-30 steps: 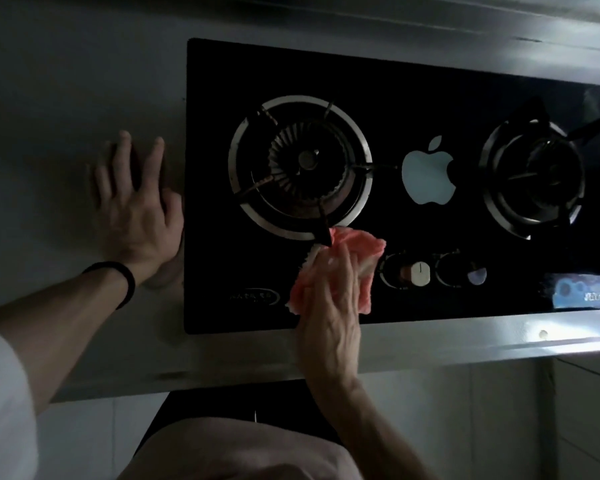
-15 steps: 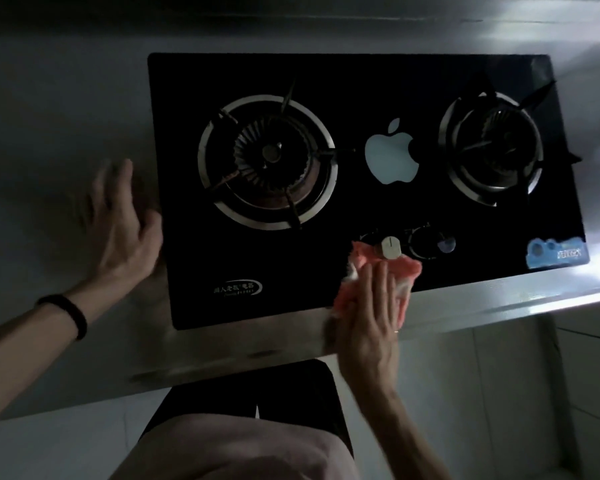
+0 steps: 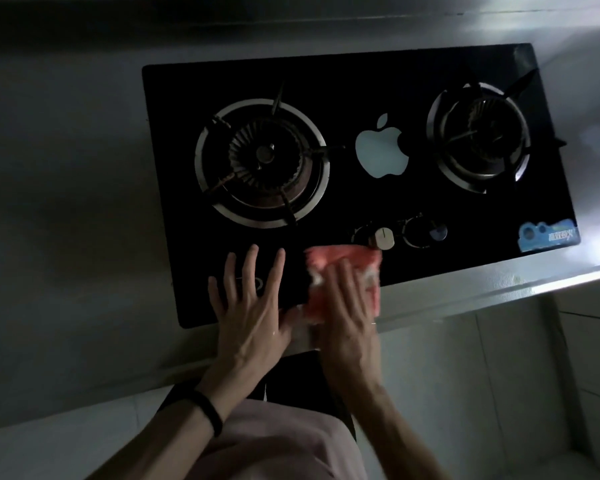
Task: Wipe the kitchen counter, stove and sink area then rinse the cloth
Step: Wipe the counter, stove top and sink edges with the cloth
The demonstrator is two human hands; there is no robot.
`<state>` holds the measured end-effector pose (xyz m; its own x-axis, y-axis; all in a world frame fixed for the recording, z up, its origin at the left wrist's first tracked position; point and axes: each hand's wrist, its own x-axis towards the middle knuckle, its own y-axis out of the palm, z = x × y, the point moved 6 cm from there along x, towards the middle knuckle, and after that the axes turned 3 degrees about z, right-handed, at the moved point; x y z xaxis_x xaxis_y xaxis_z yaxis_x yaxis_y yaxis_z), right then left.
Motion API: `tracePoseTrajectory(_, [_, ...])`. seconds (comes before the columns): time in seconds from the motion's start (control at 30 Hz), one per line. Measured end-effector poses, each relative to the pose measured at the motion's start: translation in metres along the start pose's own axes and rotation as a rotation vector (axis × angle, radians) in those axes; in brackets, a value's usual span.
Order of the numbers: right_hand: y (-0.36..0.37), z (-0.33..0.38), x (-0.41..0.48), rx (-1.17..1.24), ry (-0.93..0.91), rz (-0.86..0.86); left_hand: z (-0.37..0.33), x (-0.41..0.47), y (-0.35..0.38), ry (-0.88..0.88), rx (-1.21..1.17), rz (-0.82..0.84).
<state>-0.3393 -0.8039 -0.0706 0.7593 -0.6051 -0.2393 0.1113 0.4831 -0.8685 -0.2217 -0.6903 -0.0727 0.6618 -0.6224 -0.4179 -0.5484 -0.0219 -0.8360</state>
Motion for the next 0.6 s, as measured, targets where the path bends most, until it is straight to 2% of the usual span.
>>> tracePoseTrajectory(0.07, [-0.024,-0.036,0.005,-0.045,0.163,-0.047,0.0,0.002,0.001,-0.019,0.002,-0.001])
tracePoseTrajectory(0.13, [-0.045,-0.062,0.013,-0.104,0.224,-0.06,-0.001,0.003,0.003,-0.018,-0.018,-0.013])
tracePoseTrajectory(0.3, [-0.06,-0.072,0.044,-0.211,0.095,0.026,0.0,0.005,0.009,-0.021,-0.058,-0.026])
tracePoseTrajectory(0.6, [-0.074,-0.071,0.069,-0.243,-0.074,0.128,0.008,0.008,0.021,-0.027,-0.021,-0.126])
